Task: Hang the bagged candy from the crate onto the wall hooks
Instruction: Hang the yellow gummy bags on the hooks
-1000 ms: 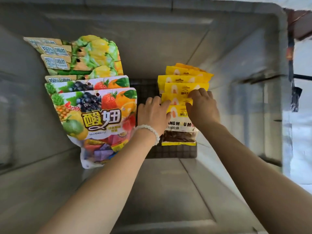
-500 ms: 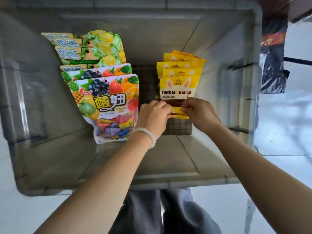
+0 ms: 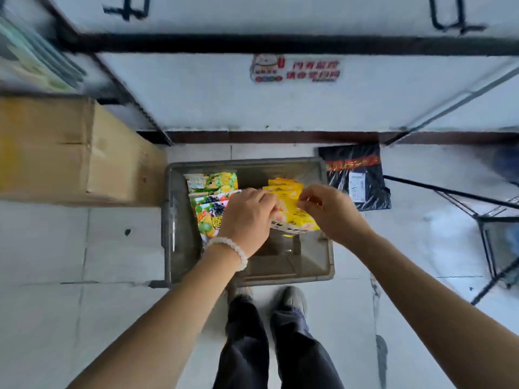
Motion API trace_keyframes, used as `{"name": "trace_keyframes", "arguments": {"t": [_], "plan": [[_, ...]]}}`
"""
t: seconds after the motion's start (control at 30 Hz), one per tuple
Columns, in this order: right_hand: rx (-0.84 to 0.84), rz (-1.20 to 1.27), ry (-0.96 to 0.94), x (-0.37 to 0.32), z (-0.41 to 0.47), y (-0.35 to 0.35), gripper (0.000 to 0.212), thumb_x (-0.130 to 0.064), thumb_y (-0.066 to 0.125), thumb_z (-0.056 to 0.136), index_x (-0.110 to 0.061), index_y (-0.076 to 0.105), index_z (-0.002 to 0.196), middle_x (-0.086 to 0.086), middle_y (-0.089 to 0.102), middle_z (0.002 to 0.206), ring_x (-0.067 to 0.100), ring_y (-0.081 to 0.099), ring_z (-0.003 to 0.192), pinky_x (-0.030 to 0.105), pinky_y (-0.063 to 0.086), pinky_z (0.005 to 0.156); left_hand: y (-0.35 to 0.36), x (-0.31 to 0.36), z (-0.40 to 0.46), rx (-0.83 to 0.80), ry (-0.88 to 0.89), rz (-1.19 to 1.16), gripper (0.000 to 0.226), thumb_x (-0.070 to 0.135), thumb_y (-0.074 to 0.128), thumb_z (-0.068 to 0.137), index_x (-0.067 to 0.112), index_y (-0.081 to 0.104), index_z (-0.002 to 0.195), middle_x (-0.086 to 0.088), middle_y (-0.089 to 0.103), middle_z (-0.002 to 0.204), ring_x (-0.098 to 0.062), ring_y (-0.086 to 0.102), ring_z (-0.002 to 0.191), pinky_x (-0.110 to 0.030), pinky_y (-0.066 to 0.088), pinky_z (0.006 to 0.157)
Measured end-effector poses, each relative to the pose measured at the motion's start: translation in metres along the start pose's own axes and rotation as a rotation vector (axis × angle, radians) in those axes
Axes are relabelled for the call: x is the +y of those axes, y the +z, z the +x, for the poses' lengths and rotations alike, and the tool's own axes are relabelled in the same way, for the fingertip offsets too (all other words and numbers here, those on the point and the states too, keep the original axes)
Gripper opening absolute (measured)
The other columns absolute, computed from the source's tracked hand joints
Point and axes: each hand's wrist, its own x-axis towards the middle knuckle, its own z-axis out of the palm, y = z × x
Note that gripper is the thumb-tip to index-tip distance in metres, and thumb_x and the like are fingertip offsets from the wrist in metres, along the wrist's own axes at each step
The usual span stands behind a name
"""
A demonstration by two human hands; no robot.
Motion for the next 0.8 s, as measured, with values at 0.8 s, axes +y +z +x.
{"name": "trace_keyframes", "arguments": {"t": [0.8], "plan": [[0.551, 0.252, -0.537, -0.28, -0.166, -0.356, 0.014, -0.023, 0.06, 0.087, -0.025, 0.058, 0.073, -0.011, 0.06, 0.069, 0.005, 0.053, 0.067, 0.021, 0.041, 0.061, -0.444, 0.27, 0.082, 0.709, 0.365, 0.533, 0.031, 0.036, 0.041, 0.086, 0.019, 0.067, 0.081, 0.007, 0.067, 0.084, -0.02, 0.057, 0.084, -0.035, 0.045, 0.07]]}}
